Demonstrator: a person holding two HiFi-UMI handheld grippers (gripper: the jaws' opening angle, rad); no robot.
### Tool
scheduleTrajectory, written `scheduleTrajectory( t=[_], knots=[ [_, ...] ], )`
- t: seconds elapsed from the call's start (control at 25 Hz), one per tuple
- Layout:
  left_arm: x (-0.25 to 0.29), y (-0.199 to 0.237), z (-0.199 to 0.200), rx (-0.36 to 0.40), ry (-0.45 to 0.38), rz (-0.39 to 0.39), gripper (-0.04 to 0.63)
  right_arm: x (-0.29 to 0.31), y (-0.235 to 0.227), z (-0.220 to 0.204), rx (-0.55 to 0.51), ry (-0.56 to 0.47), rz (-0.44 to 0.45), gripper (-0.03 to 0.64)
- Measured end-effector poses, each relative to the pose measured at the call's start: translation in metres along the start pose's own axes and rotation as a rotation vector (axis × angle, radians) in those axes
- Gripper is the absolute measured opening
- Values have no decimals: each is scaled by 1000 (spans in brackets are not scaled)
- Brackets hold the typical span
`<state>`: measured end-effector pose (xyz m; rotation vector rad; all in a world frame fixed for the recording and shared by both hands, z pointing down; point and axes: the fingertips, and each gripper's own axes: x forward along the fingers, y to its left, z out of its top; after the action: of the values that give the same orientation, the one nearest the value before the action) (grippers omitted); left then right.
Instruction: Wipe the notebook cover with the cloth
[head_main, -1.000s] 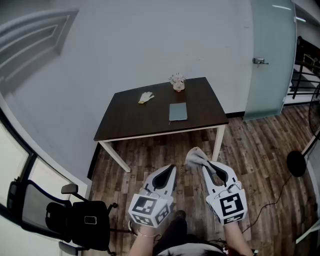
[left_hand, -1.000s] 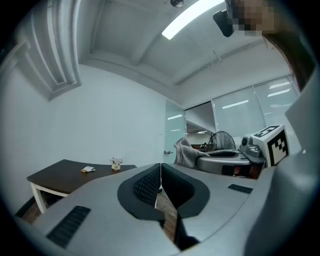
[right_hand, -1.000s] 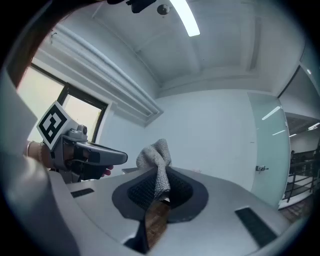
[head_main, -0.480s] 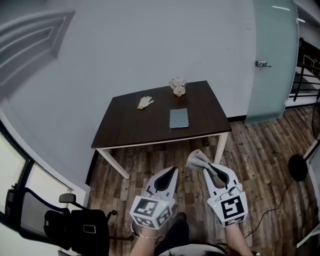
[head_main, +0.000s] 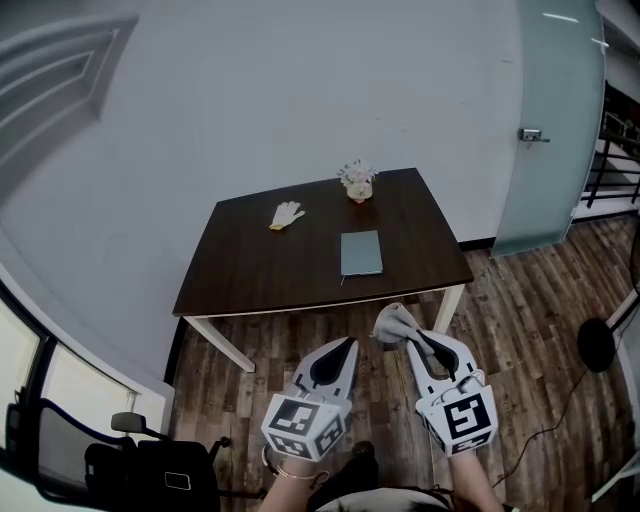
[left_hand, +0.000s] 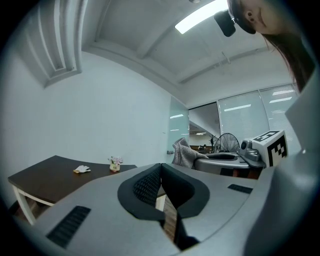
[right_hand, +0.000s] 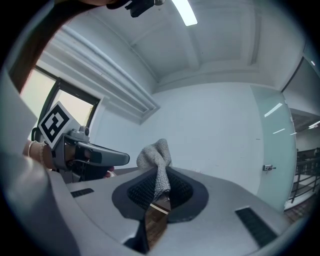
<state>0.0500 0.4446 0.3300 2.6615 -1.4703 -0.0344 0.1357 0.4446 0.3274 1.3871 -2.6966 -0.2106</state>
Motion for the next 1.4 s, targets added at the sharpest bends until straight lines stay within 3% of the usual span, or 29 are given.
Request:
scheduleTrajectory(
  t=[0.72, 1.4],
  knots=[
    [83, 124, 2, -27, 28, -71, 20, 158, -30, -4, 0, 39, -50, 43],
    [153, 186, -7, -58, 37, -84, 19, 244, -72, -19, -16, 62, -61, 43]
  ],
)
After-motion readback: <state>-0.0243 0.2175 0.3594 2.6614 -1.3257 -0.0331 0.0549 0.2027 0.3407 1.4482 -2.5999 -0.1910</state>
